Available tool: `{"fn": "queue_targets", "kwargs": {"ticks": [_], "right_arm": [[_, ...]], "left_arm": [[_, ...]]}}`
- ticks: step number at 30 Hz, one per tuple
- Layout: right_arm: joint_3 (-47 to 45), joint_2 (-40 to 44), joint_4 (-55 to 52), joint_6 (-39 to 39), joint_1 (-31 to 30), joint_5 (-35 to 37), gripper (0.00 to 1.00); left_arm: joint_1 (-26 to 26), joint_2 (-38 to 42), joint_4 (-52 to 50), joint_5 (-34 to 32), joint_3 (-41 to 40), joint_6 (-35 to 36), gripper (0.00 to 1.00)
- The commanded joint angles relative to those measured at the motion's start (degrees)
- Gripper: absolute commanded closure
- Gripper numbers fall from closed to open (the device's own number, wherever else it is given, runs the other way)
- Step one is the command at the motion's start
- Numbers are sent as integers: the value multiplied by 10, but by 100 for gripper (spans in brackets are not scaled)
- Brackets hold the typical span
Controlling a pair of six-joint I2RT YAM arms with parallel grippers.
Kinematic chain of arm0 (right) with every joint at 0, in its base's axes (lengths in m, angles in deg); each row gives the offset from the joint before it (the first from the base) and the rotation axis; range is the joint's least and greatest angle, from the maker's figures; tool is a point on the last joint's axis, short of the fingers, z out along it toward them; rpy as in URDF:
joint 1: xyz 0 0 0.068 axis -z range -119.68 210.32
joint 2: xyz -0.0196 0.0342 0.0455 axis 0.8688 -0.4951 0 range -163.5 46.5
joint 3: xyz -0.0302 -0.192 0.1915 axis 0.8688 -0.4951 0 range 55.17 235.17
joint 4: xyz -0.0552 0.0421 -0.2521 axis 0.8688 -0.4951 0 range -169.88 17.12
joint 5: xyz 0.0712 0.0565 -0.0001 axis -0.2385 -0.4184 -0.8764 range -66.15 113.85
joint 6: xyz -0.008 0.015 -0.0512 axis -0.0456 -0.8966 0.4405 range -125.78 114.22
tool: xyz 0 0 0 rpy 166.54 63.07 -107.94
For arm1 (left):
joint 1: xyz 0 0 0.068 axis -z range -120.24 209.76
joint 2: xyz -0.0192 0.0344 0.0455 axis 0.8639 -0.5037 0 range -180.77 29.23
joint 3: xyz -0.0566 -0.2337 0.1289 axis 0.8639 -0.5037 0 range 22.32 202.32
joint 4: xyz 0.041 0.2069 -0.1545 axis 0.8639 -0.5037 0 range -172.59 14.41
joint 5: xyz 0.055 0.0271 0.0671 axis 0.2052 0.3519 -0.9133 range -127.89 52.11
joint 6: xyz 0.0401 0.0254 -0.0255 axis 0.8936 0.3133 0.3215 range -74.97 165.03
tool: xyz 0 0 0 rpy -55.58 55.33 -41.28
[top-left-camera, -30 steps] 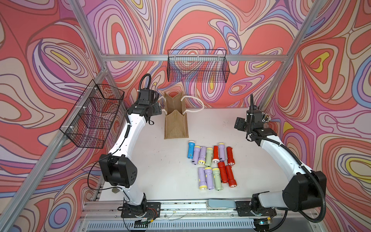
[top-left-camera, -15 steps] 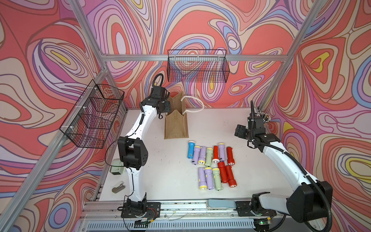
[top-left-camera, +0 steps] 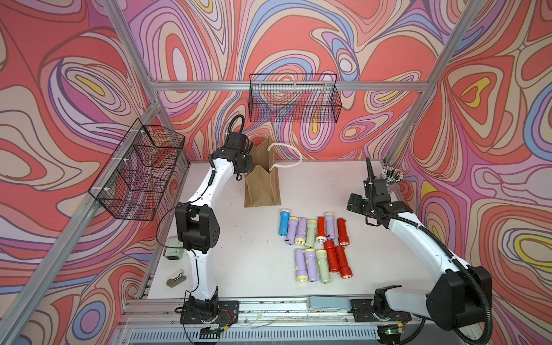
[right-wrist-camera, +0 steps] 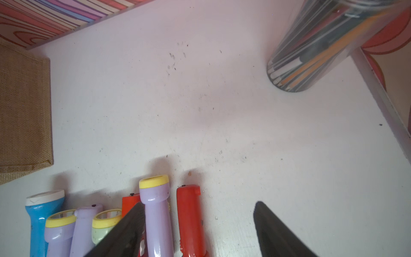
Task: Put the flashlights into the tote bags
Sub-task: Move the canvas bag to the center of the board.
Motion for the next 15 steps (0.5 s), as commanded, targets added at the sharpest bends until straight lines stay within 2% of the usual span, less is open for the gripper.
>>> {"fn": "queue_targets", "kwargs": {"ticks": [1, 6, 12, 15], "right_arm": [[-11, 12, -21, -19, -5, -1, 20], [-12, 3, -29, -21, -6, -1, 20], [-3, -14, -28, -28, -11, -8, 22], [-2, -19, -25, -36, -16, -16, 22]], "left_arm": [[-1, 58, -57, 1, -33, 8, 100], [-1, 135, -54, 37, -116, 3, 100], [-1, 226, -66, 30, -198, 4, 100], [-1, 269, -76, 47, -233, 3, 100]]}}
